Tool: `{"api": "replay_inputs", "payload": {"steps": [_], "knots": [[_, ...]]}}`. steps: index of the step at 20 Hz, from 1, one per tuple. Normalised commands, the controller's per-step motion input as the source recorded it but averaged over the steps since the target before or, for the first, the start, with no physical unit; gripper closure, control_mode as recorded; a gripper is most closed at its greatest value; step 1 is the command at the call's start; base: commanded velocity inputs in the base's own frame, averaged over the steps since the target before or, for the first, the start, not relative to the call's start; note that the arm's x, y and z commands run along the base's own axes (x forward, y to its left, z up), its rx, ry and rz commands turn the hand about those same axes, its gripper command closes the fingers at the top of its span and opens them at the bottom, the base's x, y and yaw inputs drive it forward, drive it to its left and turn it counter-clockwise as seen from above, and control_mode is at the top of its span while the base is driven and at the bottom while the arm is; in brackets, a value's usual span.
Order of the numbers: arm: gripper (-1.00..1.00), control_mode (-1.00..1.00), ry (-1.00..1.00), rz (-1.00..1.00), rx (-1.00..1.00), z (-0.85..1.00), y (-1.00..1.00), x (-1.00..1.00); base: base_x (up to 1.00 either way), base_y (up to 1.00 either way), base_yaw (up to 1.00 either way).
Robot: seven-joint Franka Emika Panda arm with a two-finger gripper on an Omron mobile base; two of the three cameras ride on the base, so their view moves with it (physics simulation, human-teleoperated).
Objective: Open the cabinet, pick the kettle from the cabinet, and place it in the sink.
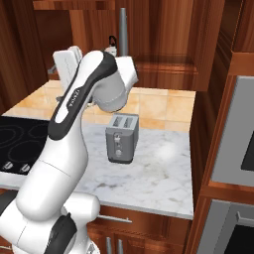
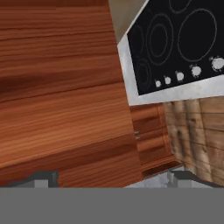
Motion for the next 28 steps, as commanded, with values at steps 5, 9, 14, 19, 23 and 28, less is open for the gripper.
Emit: {"api": "replay_inputs", "payload": {"steps": [5,9,14,19,23,28], "knots": [[-1.0,-1.0,-0.25,-0.06,-0.26,0.03,-0.29,0.0,0.0,0.0,0.0],[-1.0,-1.0,-0.25,-0.06,-0.26,0.0,-0.3,0.0,0.0,0.0,0.0],[-1.0,-1.0,-0.24,-0.06,-0.26,0.0,-0.29,0.0,0.0,0.0,0.0],[-1.0,-1.0,-0.18,-0.06,-0.24,0.0,-0.26,0.03,0.0,0.0,0.0],[-1.0,-1.0,-0.16,-0.08,-0.24,0.0,-0.25,0.06,0.0,0.0,0.0],[-1.0,-1.0,-0.16,-0.09,-0.23,0.01,-0.22,0.1,0.0,0.0,0.0]]}}
